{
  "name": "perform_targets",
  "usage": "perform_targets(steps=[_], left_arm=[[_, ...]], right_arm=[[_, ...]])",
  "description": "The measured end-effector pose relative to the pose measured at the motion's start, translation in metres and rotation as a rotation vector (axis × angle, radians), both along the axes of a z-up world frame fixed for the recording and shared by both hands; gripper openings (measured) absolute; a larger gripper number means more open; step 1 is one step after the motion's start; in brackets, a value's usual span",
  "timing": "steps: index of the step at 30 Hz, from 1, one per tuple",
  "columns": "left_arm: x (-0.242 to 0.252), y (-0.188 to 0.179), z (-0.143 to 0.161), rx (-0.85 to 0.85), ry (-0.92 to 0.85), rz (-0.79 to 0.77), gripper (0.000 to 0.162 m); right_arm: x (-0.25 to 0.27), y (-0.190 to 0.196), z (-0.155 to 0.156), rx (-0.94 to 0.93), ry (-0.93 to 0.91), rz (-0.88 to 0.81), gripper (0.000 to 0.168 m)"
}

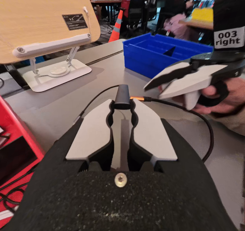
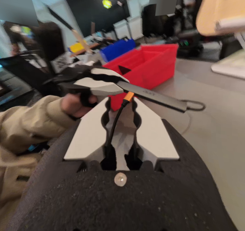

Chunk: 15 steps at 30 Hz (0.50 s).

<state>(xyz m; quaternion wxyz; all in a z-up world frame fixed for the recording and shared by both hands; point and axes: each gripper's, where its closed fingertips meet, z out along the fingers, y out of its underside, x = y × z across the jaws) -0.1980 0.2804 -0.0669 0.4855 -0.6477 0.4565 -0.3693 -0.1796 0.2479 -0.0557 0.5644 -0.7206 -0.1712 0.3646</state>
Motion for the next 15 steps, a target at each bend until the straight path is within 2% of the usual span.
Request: perform_targets(steps=[1, 4, 6, 9, 11, 15], left_arm=[[-0.004, 0.001, 0.002, -0.043, -0.026, -0.024, 0.023], [-0.014, -0.003, 0.012, -0.155, -0.119, -0.101, 0.023], [-0.017, -0.009, 0.020, -0.242, -0.189, -0.166, 0.023], [-0.018, -0.017, 0.033, -0.361, -0.293, -0.249, 0.023], [-0.018, -0.025, 0.038, -0.411, -0.328, -0.317, 0.023], [-0.017, -0.042, 0.039, -0.474, -0.323, -0.441, 0.023]], right_arm=[[0.009, -0.006, 0.014, 0.074, 0.002, 0.033, 0.042], [0.049, -0.012, 0.036, 0.310, -0.135, -0.038, 0.046], [0.058, -0.016, 0.028, 0.383, -0.317, -0.061, 0.046], [0.048, -0.021, 0.016, 0.525, -0.514, -0.106, 0.047], [0.045, -0.021, 0.012, 0.637, -0.661, -0.182, 0.036], [0.028, -0.034, 0.015, 0.758, -0.718, -0.105, 0.033]])
